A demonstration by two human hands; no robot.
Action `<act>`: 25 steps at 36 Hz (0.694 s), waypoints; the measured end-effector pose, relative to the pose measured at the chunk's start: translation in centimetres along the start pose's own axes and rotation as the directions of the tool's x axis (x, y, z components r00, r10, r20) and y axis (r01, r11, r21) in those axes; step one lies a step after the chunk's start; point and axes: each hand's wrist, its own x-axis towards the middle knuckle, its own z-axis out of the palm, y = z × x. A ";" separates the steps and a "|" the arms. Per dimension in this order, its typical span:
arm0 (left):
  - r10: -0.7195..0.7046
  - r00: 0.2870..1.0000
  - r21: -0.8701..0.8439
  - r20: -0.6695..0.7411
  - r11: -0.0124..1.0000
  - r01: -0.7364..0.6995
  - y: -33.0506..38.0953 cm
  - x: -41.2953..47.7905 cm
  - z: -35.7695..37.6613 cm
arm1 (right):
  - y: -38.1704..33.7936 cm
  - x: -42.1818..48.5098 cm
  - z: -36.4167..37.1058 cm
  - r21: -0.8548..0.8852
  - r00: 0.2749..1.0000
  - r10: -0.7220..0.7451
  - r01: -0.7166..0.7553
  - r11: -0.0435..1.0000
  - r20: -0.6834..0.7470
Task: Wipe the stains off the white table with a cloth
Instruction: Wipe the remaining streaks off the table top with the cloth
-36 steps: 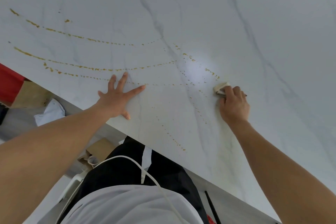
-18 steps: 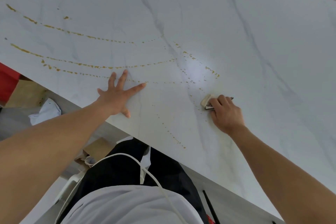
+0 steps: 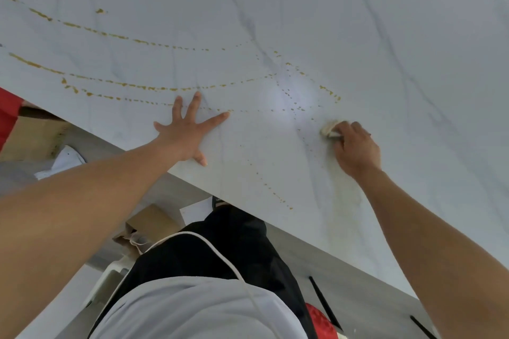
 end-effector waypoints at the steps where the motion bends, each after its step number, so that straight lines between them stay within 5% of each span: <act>1: 0.004 1.000 -0.004 -0.001 1.000 -0.004 0.0 0.0 0.0 | -0.4 0.1 0.1 0.063 0.992 0.117 -0.114 0.991 -0.043; 4: 0.008 1.000 -0.015 -0.003 1.000 -0.008 -0.2 0.0 0.1 | -2.0 -1.2 1.0 0.072 0.970 0.229 -0.224 0.972 -0.078; 7: 0.012 1.000 -0.024 0.000 1.000 -0.012 -0.3 -0.1 0.2 | -2.8 -3.9 2.4 -0.036 1.000 -0.023 0.022 0.999 -0.018; 11: 0.013 1.000 -0.027 0.002 1.000 -0.013 -0.4 0.0 0.3 | -1.8 -4.7 2.8 -0.144 0.931 -0.356 0.364 0.920 0.080; 13: 0.014 1.000 -0.025 -0.004 1.000 -0.014 -0.4 -0.1 0.3 | -1.8 -4.0 2.1 -0.147 0.952 -0.297 0.304 0.941 0.071; 16: 0.016 1.000 -0.024 -0.009 1.000 -0.016 -0.4 -0.1 0.4 | -2.3 -3.1 2.0 -0.018 0.998 0.042 -0.043 0.999 -0.049; 18: 0.017 1.000 -0.019 -0.011 1.000 -0.017 -0.4 0.0 0.5 | -3.0 -3.6 2.4 0.034 0.985 0.147 -0.144 0.989 -0.092; 23: 0.015 1.000 -0.019 -0.010 1.000 -0.015 -0.6 0.0 0.5 | -2.1 -6.3 3.8 -0.168 0.935 -0.351 0.354 0.920 0.044; 25: 0.017 1.000 -0.017 -0.008 1.000 -0.017 -0.5 0.0 0.5 | -1.6 -5.6 3.1 -0.205 0.916 -0.390 0.402 0.893 0.097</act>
